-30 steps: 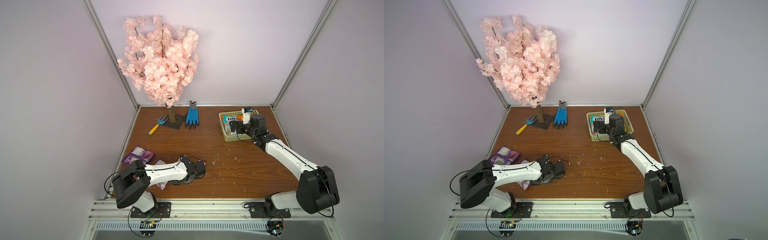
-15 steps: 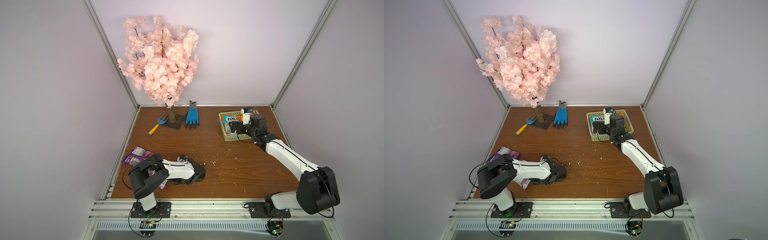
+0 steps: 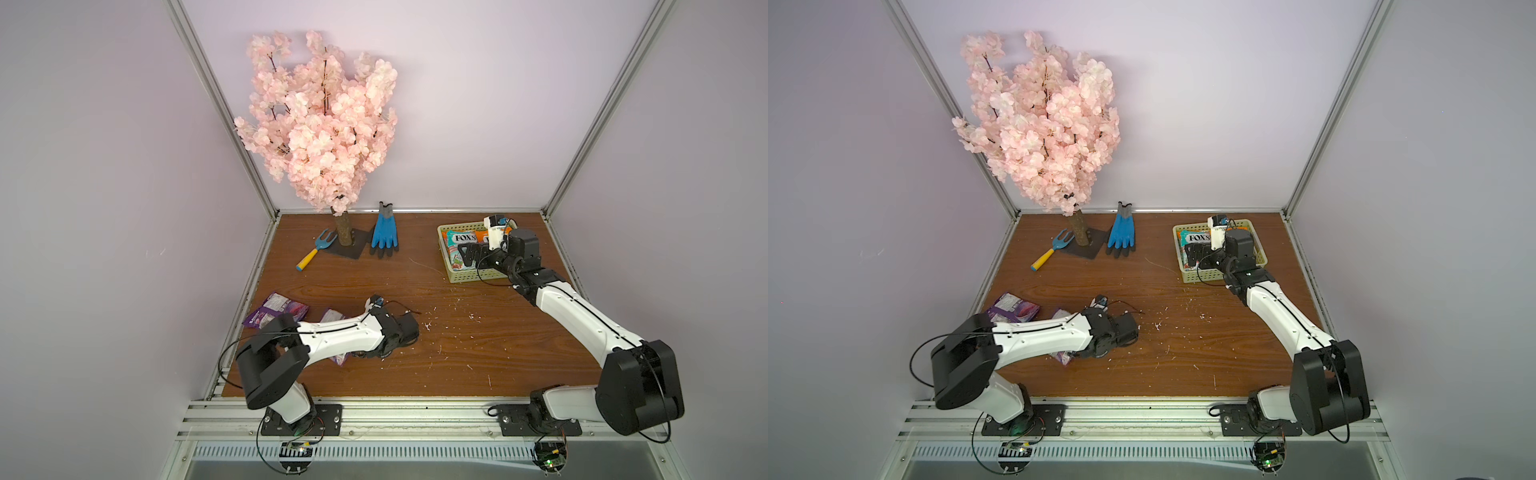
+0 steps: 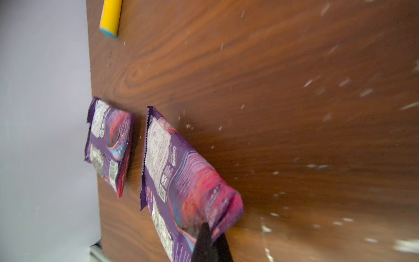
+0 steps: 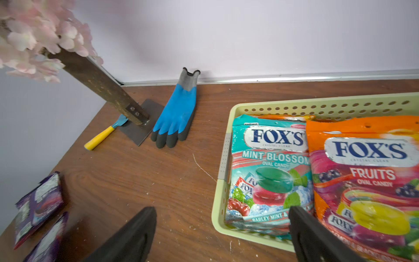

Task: Put the candies in the basket
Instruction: Pick up the candy at the center of the board.

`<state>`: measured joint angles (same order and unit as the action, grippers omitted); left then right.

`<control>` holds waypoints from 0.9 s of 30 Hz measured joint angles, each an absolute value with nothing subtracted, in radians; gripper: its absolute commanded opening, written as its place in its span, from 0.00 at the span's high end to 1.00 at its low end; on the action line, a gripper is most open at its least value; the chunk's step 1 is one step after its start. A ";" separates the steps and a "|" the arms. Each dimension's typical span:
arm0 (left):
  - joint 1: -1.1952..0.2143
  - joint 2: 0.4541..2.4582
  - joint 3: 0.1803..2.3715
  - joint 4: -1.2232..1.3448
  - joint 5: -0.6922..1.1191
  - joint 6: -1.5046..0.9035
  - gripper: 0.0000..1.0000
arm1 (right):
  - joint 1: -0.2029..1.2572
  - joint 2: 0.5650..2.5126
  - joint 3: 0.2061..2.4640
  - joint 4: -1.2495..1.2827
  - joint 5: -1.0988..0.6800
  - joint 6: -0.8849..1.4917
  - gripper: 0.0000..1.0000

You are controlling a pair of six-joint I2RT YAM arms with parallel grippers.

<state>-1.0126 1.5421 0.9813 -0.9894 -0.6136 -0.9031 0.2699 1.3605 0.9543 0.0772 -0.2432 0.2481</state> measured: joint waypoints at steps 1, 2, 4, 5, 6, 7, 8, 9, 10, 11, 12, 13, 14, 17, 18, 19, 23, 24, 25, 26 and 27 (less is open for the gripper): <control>-1.013 1.513 1.021 -0.976 -0.591 -0.865 1.00 | 0.276 1.360 0.947 0.086 -0.269 0.235 0.06; -1.012 1.482 1.055 -0.962 -0.559 -0.824 1.00 | 0.287 1.359 0.937 0.096 -0.294 0.215 0.06; -1.006 1.434 1.106 -0.927 -0.490 -0.730 1.00 | 0.324 1.356 0.920 0.109 -0.337 0.160 0.07; -0.999 1.413 1.129 -0.907 -0.442 -0.683 1.00 | 0.350 1.354 0.913 0.113 -0.365 0.127 0.09; -0.989 1.396 1.145 -0.883 -0.381 -0.635 1.00 | 0.377 1.352 0.905 0.121 -0.399 0.091 0.10; -0.973 1.384 1.155 -0.859 -0.317 -0.589 1.00 | 0.400 1.349 0.897 0.128 -0.433 0.058 0.12; -0.950 1.373 1.159 -0.834 -0.243 -0.549 1.00 | 0.424 1.345 0.887 0.138 -0.480 0.021 0.13; -0.925 1.367 1.160 -0.810 -0.171 -0.507 1.00 | 0.446 1.340 0.876 0.142 -0.525 -0.022 0.13; -0.907 1.366 1.160 -0.793 -0.115 -0.472 1.00 | 0.465 1.332 0.865 0.146 -0.565 -0.061 0.14; -0.891 1.368 1.161 -0.778 -0.061 -0.433 1.00 | 0.484 1.322 0.853 0.146 -0.612 -0.108 0.15; -0.880 1.374 1.162 -0.769 -0.019 -0.398 1.00 | 0.503 1.312 0.844 0.139 -0.658 -0.161 0.17; -0.874 1.382 1.164 -0.762 0.018 -0.364 1.00 | 0.516 1.306 0.841 0.131 -0.690 -0.200 0.19; -0.873 1.393 1.166 -0.756 0.051 -0.331 1.00 | 0.530 1.301 0.840 0.114 -0.727 -0.250 0.22; -0.864 1.427 1.168 -0.732 0.143 -0.262 1.00 | 0.554 1.297 0.840 0.074 -0.833 -0.369 0.25; -0.857 1.435 1.168 -0.724 0.186 -0.248 1.00 | 0.560 1.297 0.840 0.059 -0.862 -0.403 0.26; -0.850 1.438 1.168 -0.721 0.208 -0.238 1.00 | 0.565 1.296 0.838 0.050 -0.870 -0.428 0.28; -0.830 1.437 1.168 -0.695 0.281 -0.201 1.00 | 0.572 1.295 0.806 0.066 -0.887 -0.496 0.44; -0.827 1.437 1.168 -0.691 0.290 -0.195 1.00 | 0.575 1.295 0.796 0.070 -0.891 -0.503 0.45; -0.826 1.436 1.168 -0.688 0.295 -0.190 1.00 | 0.576 1.296 0.788 0.073 -0.893 -0.510 0.45; -0.826 1.433 1.166 -0.684 0.301 -0.186 1.00 | 0.577 1.296 0.781 0.072 -0.898 -0.520 0.45; -0.826 1.430 1.166 -0.683 0.305 -0.182 1.00 | 0.578 1.297 0.778 0.073 -0.903 -0.529 0.45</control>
